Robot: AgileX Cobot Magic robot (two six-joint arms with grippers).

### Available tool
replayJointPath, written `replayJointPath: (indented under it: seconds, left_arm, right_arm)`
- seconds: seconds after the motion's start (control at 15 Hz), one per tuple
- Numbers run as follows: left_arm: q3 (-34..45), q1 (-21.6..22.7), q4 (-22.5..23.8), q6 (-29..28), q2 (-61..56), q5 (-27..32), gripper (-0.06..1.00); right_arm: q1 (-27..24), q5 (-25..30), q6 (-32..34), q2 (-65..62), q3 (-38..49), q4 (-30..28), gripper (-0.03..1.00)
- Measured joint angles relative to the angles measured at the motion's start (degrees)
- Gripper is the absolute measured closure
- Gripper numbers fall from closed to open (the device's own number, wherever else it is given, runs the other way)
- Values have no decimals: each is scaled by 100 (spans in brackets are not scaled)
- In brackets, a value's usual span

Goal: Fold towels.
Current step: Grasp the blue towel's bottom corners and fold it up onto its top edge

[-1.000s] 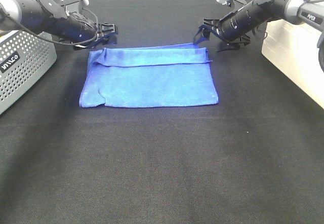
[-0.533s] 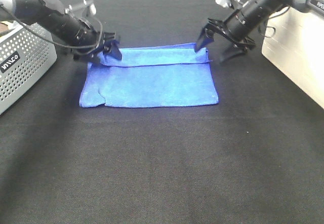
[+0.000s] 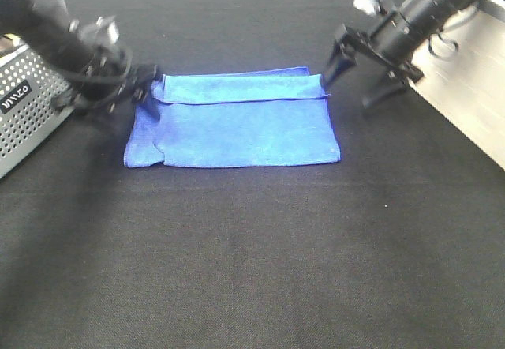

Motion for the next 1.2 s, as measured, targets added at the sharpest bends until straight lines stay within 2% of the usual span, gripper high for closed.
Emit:
replayJointPath:
  seconds: [0.07,0.13,0.2,0.33,0.73,0.87,1.0,1.2]
  left_arm:
    - [355,0,115,-126,-92,-201,27]
    - [355,0,115,-126,-92,-201,27]
    - [751,0,160,-298,-160,-498,27]
    - [785,0,52,-338,-160,-688,27]
    - [785,0,-269,-327,29,-974,27]
    - [785,0,-550,-29,80,-1014,28]
    - [773,-63,-1026,493,143,-1117,34]
    - [773,-132,-1180,567,178,-1146,44]
  right_arm:
    - [-63,-52,-46,-189,453,29,12]
    - [-63,-52,-46,-189,453,29,12]
    - [-132,-321,-281,-355,1123,57,12]
    - [-69,-636,-567,-355,1558,286,12]
    - [201,-1226,-922,-361,1833,607,12]
    - [212,-1375,-922,-361,1845,682,12]
    - [229,-1409,-928,-281,1845,842,17]
    - [361,-1427,-940,-138,1845,1134,35]
